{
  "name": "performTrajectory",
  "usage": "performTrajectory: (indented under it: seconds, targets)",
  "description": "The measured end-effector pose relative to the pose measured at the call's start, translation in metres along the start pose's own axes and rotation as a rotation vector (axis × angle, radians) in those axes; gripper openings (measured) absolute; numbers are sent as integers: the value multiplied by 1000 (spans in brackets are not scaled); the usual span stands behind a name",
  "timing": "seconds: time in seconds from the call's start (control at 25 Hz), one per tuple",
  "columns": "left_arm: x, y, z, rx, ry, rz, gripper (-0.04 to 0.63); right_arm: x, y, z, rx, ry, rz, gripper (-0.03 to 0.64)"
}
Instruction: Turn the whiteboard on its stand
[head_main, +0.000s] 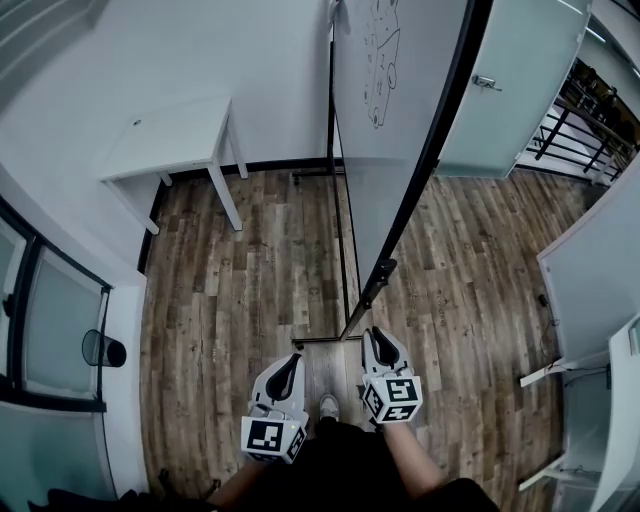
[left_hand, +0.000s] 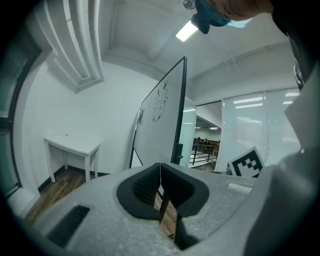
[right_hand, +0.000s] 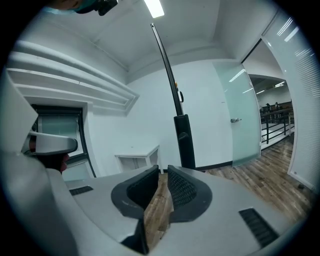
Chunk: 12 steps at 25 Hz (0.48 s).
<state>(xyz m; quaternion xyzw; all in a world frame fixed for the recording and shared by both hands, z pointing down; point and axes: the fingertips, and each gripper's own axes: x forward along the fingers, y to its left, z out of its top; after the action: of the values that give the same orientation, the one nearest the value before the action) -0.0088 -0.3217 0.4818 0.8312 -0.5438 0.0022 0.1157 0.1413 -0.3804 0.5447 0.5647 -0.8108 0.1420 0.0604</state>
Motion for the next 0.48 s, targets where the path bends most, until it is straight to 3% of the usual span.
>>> performTrajectory:
  seconds: [0.48]
  targets:
    - [53, 4, -2, -7, 19, 38, 18, 90, -56, -20, -45, 114, -37, 187]
